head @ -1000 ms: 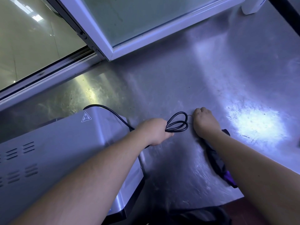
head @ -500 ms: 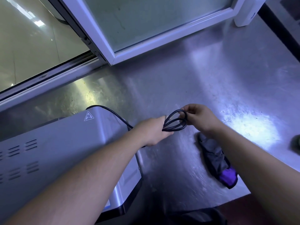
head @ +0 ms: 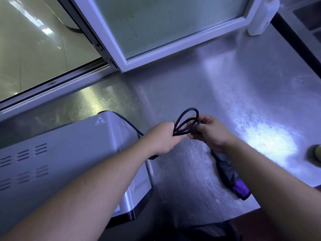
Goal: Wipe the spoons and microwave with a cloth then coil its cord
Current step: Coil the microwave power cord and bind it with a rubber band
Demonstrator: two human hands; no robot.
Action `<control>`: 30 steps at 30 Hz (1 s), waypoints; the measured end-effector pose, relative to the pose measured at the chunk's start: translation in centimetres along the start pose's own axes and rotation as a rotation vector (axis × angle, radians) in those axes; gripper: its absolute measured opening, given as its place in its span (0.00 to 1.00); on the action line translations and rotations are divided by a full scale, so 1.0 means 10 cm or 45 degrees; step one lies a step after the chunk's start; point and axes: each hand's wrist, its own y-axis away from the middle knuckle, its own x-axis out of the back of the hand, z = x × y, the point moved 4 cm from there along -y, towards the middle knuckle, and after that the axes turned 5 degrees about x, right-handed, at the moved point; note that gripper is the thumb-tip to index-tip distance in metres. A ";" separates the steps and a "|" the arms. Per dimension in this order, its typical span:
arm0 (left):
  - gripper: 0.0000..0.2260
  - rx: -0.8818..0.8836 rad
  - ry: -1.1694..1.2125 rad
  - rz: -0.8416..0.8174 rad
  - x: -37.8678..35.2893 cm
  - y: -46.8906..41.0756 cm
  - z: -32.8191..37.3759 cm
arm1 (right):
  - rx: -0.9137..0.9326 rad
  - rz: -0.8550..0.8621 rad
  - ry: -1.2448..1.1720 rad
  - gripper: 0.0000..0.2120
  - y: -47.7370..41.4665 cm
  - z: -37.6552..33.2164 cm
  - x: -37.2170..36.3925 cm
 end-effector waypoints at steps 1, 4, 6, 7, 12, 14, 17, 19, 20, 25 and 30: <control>0.11 -0.001 -0.035 -0.008 0.00 0.01 -0.01 | -0.028 0.032 -0.050 0.06 0.00 0.01 0.02; 0.12 -0.032 -0.161 -0.015 0.00 0.02 -0.01 | -0.131 0.061 -0.169 0.09 0.01 0.01 0.06; 0.12 -0.051 -0.226 -0.024 0.00 0.03 0.00 | -0.188 0.092 -0.225 0.11 0.01 0.01 0.09; 0.12 -0.056 -0.265 -0.036 0.00 0.03 -0.01 | -0.203 0.110 -0.235 0.12 0.00 0.00 0.11; 0.09 -0.077 -0.516 -0.094 0.01 0.03 -0.06 | -0.214 0.183 -0.187 0.12 -0.03 -0.15 0.26; 0.06 -0.092 -0.602 -0.112 0.02 0.05 -0.05 | -0.212 0.181 -0.144 0.12 -0.03 -0.24 0.30; 0.03 -0.091 -0.729 -0.139 0.00 0.08 0.01 | -0.205 0.144 -0.060 0.11 0.01 -0.38 0.25; 0.04 -0.068 -0.734 -0.159 -0.02 0.08 0.05 | -0.200 0.110 0.004 0.12 0.06 -0.45 0.19; 0.05 -0.049 -0.715 -0.177 -0.02 0.07 0.07 | -0.193 0.091 0.038 0.12 0.09 -0.49 0.16; 0.05 0.044 -0.568 -0.208 0.06 -0.01 0.11 | -0.096 0.040 0.251 0.13 0.22 -0.61 0.09; 0.05 0.129 -0.635 -0.199 0.06 -0.04 0.11 | -0.036 -0.012 0.279 0.12 0.37 -0.57 -0.02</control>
